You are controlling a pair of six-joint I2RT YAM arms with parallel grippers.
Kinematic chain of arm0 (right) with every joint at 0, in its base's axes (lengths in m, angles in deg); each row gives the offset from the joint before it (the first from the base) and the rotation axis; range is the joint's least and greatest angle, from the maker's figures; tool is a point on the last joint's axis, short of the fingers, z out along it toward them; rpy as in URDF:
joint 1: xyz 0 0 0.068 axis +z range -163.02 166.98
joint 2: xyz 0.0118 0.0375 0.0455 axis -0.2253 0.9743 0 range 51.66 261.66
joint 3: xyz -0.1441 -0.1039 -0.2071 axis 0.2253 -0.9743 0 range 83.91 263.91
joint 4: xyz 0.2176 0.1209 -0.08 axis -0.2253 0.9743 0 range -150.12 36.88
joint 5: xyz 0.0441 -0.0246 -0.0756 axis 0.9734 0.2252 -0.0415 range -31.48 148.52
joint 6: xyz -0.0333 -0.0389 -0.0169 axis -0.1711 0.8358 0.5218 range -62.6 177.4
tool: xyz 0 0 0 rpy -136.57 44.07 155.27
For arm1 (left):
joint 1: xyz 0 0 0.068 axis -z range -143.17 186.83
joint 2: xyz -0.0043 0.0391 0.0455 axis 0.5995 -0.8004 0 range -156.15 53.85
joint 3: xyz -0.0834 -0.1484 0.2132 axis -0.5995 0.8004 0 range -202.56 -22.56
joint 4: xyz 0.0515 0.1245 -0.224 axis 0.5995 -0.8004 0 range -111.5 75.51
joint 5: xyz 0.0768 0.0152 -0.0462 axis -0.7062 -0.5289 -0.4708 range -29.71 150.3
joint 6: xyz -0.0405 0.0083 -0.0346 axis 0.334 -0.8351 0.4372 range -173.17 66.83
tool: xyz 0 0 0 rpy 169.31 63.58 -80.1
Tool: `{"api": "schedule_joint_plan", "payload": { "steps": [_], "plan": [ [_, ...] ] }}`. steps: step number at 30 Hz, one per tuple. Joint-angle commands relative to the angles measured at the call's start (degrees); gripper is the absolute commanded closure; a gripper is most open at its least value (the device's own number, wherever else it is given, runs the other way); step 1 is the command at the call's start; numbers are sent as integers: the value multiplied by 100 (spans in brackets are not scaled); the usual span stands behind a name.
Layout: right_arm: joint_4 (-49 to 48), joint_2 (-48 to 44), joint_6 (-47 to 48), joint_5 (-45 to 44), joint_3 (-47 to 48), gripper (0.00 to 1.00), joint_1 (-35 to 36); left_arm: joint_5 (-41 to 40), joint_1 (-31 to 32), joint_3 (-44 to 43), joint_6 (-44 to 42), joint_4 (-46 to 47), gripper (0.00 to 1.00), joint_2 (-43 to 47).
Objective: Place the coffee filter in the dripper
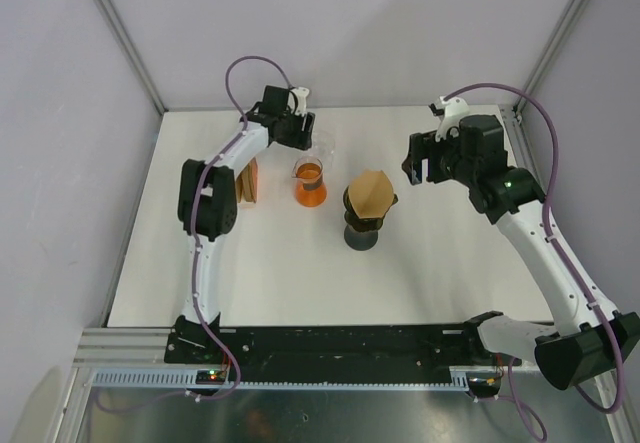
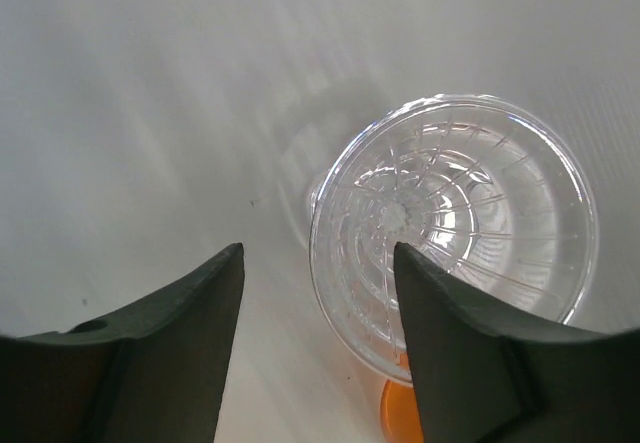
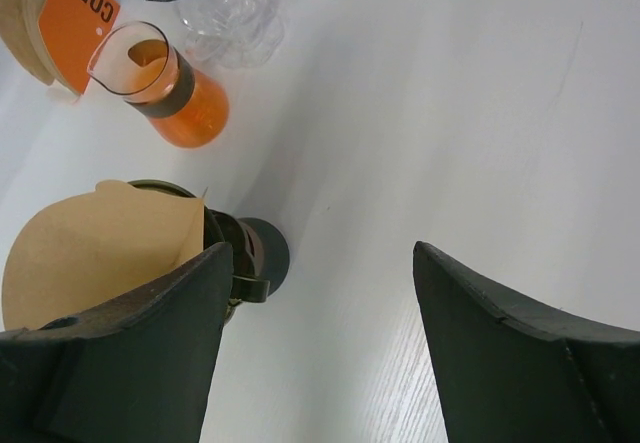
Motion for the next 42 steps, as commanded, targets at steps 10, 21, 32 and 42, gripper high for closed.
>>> {"api": "schedule_joint_plan", "payload": {
  "steps": [10, 21, 32, 42],
  "plan": [
    [-2, -117, 95, 89, -105, 23, -24, 482, -50, -354, 291, 111, 96, -150],
    [79, -261, 87, 111, -179, 23, -28, 906, -339, -714, 728, 59, 100, 638],
    [-733, -741, -294, -82, -179, 23, -26, 1246, -435, -352, 553, -134, 100, 2312],
    [-2464, -621, -691, -1014, 90, 25, 1725, 815, 252, 735, -275, -428, 100, 4241]
  ]
}}
